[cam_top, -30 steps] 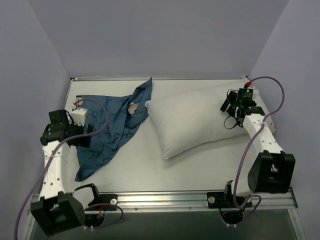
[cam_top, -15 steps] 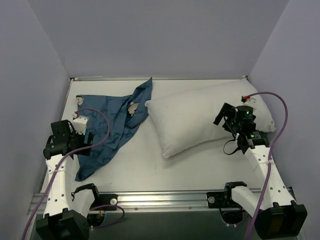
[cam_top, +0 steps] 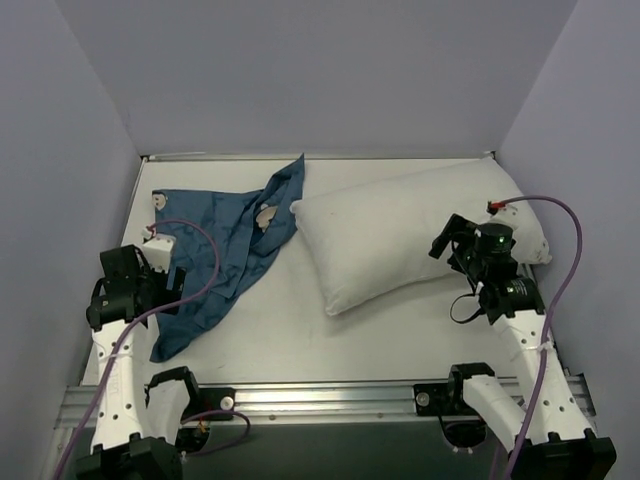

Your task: Remove the pillowcase from the pillow

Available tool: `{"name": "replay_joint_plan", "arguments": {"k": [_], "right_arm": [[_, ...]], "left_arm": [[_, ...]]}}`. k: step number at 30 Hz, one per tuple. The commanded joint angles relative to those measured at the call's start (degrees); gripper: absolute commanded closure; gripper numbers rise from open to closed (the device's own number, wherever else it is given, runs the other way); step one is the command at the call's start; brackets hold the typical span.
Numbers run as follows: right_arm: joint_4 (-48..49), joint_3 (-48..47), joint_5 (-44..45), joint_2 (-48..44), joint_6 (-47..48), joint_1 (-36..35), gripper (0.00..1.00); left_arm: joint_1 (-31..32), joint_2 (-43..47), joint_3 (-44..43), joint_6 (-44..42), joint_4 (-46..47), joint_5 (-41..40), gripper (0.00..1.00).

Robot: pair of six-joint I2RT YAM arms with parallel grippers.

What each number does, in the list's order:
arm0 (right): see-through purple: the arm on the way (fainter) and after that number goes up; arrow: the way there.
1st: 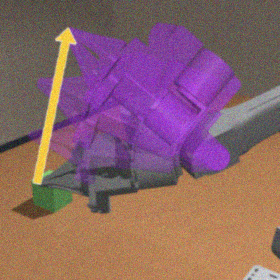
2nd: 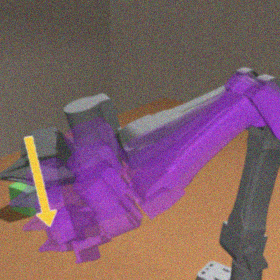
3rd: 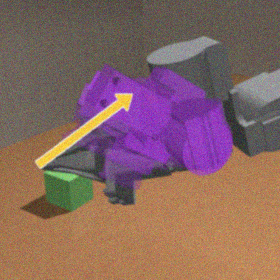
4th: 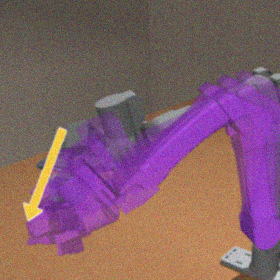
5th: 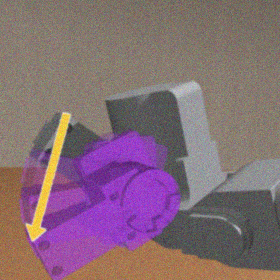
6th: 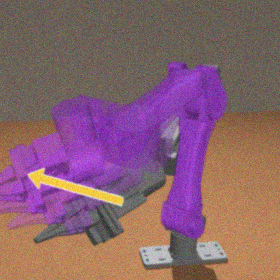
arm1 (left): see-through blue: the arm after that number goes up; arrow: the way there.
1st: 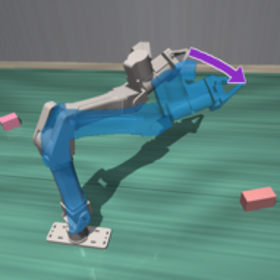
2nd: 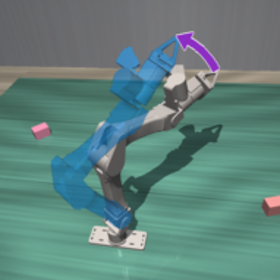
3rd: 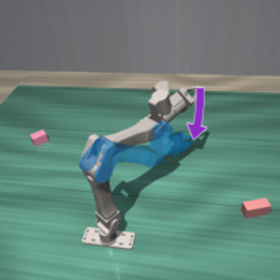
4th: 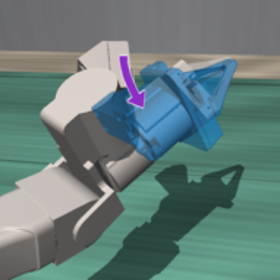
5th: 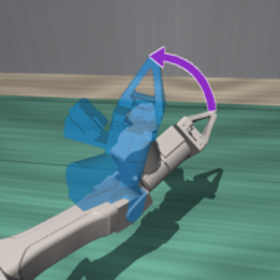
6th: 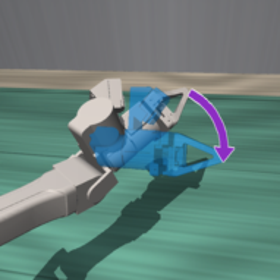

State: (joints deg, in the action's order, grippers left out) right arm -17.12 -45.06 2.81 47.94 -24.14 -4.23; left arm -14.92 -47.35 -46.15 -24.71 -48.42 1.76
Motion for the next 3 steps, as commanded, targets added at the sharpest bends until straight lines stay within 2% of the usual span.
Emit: {"name": "replay_joint_plan", "arguments": {"k": [1, 3], "right_arm": [[1.0, 0.7, -0.9, -2.7, 0.3, -0.4, 0.08], [1.7, 1.4, -0.6, -4.3, 0.6, -0.5, 0.07]], "left_arm": [[0.0, 1.1, 0.4, -0.3, 0.0, -1.2, 0.06], [0.0, 1.4, 0.7, -0.3, 0.1, -1.2, 0.06]]}}
